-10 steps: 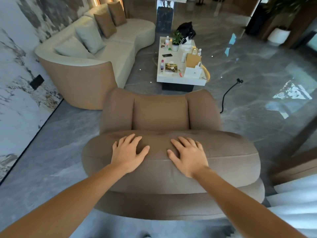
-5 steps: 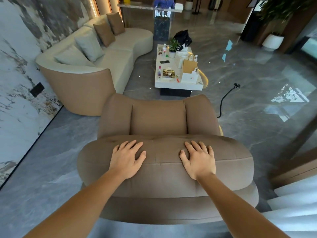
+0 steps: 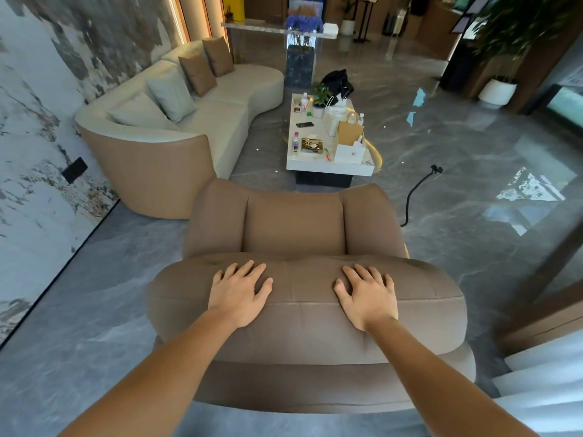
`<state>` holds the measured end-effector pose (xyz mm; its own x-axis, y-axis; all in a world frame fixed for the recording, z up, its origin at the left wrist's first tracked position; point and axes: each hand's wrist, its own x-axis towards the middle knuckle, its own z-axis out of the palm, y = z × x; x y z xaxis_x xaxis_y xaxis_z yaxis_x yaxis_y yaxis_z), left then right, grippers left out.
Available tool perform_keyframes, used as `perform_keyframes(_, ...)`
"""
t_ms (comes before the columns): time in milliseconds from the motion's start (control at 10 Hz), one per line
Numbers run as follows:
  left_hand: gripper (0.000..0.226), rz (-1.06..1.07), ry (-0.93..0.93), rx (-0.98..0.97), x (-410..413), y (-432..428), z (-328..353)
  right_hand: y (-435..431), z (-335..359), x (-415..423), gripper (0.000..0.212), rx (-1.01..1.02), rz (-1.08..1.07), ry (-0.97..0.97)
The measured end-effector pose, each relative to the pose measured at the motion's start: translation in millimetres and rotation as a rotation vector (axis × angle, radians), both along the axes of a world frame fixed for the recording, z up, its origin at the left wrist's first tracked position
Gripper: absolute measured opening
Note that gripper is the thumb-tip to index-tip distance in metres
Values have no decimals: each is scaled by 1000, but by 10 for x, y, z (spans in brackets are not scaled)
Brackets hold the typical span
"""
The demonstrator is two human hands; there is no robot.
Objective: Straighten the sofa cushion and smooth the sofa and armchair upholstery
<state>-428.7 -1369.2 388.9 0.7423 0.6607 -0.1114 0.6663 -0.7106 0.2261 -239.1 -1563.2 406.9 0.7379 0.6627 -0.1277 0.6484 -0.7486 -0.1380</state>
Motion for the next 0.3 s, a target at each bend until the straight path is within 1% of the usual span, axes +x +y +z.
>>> perform_keyframes(100,61,-40,0,-24,-17,46,67,174,91,-64,55,-1,-22,54)
perform_keyframes(200,58,-96,2,-30,-124,183,186,509,261,-251,42,12,43,92)
perform_keyframes(300,52,-47,-3,-27,-290,473,391,942,426,-479,35,-24,137,190)
